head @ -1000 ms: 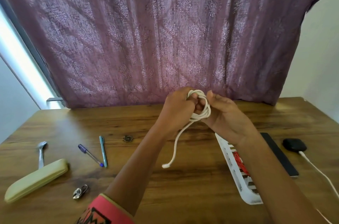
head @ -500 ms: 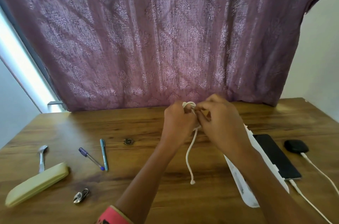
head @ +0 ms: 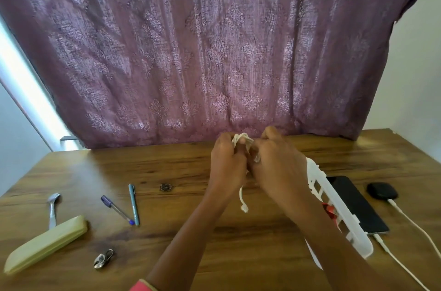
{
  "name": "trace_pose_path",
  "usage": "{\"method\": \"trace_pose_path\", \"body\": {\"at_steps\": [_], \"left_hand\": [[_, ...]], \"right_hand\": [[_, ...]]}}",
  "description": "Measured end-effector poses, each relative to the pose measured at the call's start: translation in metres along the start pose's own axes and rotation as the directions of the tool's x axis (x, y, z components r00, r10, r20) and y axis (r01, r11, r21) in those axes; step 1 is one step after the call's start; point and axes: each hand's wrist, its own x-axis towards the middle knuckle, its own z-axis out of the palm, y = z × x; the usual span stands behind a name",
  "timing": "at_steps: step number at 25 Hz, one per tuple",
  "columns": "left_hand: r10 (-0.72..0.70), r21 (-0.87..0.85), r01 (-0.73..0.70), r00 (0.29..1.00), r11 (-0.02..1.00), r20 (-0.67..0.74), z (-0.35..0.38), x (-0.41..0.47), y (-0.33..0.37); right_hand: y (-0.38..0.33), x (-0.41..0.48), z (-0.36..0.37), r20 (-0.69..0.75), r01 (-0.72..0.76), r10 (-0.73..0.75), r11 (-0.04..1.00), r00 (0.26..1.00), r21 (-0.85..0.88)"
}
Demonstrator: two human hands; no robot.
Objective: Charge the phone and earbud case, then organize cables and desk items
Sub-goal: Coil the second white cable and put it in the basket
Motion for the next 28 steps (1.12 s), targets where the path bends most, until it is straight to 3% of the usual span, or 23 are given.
{"method": "trace_pose_path", "body": {"at_steps": [2, 5, 7, 9, 10, 14, 18, 21, 26, 28], "left_hand": [[0.01, -0.044, -0.005, 0.994, 0.999, 0.107, -0.006, 0.005, -0.004], [0.077, -0.03, -0.072, 0.979, 0.997, 0.189, -0.014, 0.01, -0.012], [0.127, -0.043, -0.121, 0.975, 0.992, 0.183, -0.019, 0.013, -0.016], [0.182, -0.049, -0.176, 0.967, 0.983, 0.18, -0.02, 0.013, -0.018], [0.208, -0.039, -0.205, 0.96, 0.978, 0.19, -0.021, 0.012, -0.016], [0.176, -0.042, -0.171, 0.957, 0.984, 0.23, -0.013, 0.006, -0.006], [0.189, 0.081, -0.188, 0.982, 0.979, -0.012, -0.01, 0.012, -0.011], [0.162, 0.063, -0.16, 0.986, 0.985, -0.045, -0.014, 0.018, -0.008], [0.148, 0.064, -0.148, 0.989, 0.987, -0.008, -0.019, 0.026, -0.007], [0.173, 0.106, -0.171, 0.985, 0.979, -0.004, -0.019, 0.025, -0.009]], "right_hand": [[0.011, 0.005, 0.006, 0.047, -0.098, 0.087, 0.934, 0.995, 0.344], [0.021, 0.011, 0.001, 0.203, -0.278, 0.19, 0.68, 0.961, 0.678], [0.023, 0.013, -0.004, 0.423, -0.477, 0.221, 0.43, 0.879, 0.767], [0.028, 0.015, -0.007, 0.628, -0.644, 0.14, 0.146, 0.765, 0.751], [0.031, 0.017, -0.009, 0.687, -0.693, 0.088, 0.085, 0.721, 0.716], [0.036, 0.021, -0.015, 0.752, -0.756, 0.075, 0.045, 0.655, 0.653], [0.038, 0.015, -0.019, 0.563, -0.566, 0.053, 0.1, 0.825, 0.819], [0.033, 0.012, -0.022, 0.394, -0.385, -0.032, 0.152, 0.918, 0.91], [0.023, 0.015, -0.024, 0.312, -0.313, 0.037, 0.197, 0.949, 0.929], [0.023, 0.02, -0.028, 0.332, -0.343, 0.111, 0.103, 0.937, 0.934]]}}
